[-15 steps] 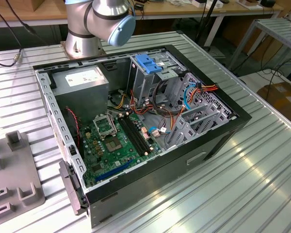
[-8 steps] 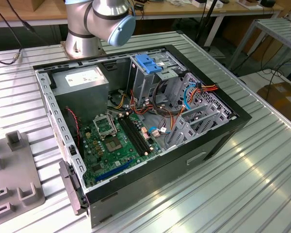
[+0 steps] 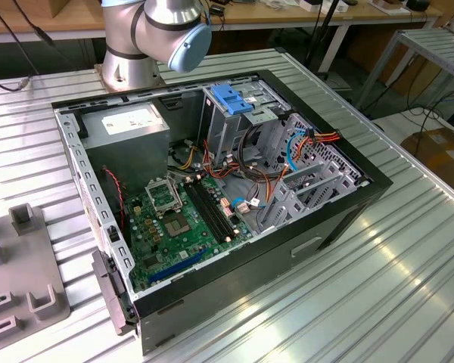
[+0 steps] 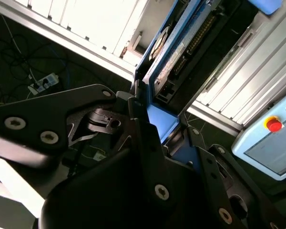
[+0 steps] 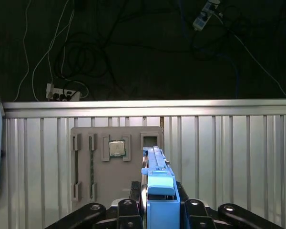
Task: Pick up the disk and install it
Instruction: 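Pick up the disk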
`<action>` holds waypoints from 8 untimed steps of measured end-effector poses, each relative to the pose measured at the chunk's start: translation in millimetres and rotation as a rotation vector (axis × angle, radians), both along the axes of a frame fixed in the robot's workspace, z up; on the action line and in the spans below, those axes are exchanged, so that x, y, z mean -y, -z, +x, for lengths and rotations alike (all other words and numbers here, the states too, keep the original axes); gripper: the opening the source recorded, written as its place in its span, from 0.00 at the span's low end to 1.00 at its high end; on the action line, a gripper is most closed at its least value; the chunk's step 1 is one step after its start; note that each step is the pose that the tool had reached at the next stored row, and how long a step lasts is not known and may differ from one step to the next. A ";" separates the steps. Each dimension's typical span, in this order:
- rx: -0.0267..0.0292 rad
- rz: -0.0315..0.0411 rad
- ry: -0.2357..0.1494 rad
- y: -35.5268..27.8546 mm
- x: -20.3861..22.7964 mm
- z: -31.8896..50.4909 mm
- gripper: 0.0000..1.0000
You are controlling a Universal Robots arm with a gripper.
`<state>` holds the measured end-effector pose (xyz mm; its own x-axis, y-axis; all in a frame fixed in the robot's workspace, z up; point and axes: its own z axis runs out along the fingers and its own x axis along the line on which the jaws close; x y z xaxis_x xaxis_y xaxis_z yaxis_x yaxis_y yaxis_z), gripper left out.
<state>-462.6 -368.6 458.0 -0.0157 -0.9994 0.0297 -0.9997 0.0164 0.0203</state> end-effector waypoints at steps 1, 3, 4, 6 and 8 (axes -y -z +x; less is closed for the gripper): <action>0.0001 0.0000 0.000 -1.9 0.0 0.0 0.37; 0.0001 0.0000 0.000 -6.1 0.0 0.0 0.37; 0.0001 0.0000 0.000 -7.9 0.0 0.0 0.37; 0.0000 0.0000 0.000 -14.4 0.0 0.0 0.37; 0.0001 0.0000 0.000 -21.6 0.0 0.0 0.37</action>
